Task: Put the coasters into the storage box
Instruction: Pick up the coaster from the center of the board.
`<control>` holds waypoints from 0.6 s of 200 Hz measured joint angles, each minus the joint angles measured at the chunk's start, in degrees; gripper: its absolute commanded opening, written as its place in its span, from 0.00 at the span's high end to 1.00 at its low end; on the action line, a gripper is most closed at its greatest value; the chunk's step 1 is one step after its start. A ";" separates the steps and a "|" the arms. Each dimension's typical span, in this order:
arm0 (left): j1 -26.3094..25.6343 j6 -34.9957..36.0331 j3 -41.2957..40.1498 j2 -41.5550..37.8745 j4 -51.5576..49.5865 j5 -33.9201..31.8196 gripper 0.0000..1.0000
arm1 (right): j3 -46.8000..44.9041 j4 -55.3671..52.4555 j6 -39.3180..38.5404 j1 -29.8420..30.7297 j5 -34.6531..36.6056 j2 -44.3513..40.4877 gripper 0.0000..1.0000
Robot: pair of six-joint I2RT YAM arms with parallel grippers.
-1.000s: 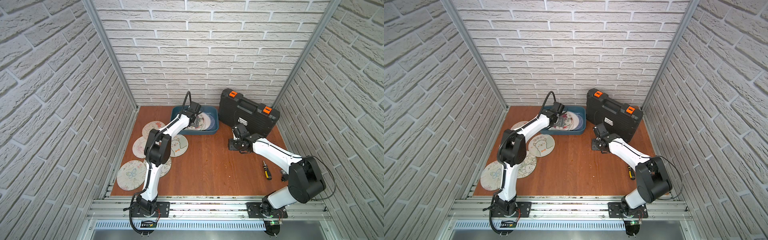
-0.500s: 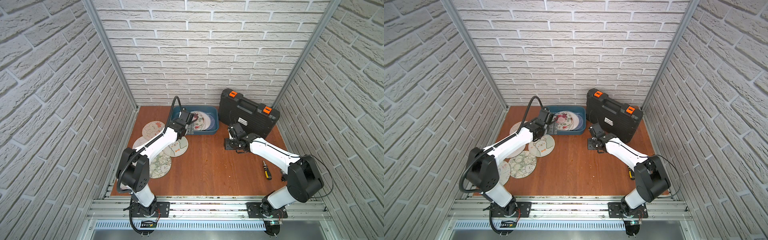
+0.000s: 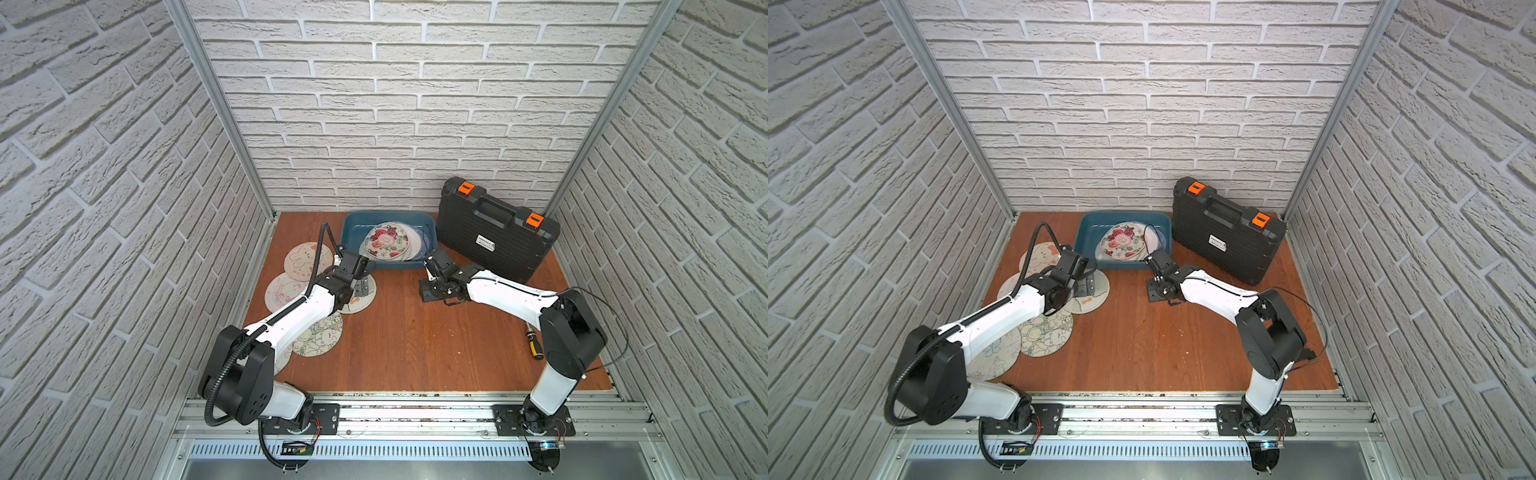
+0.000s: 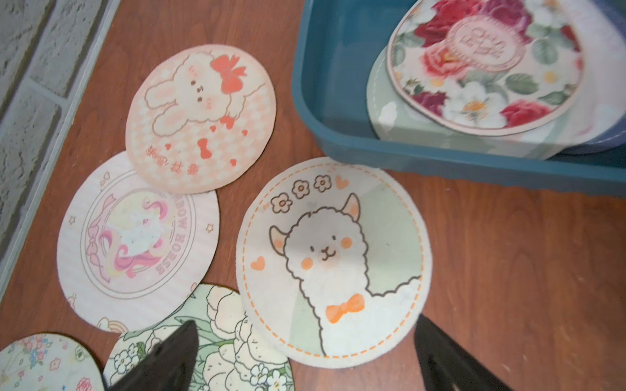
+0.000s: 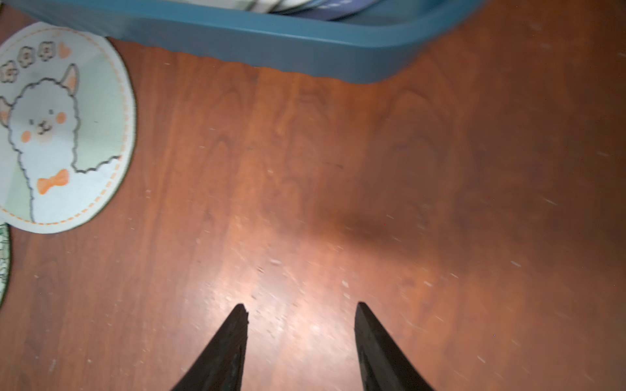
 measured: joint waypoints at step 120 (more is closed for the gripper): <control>9.03 -4.63 -10.21 5.66 12.00 8.02 0.02 | 9.05 11.04 4.55 6.73 -6.64 14.97 0.48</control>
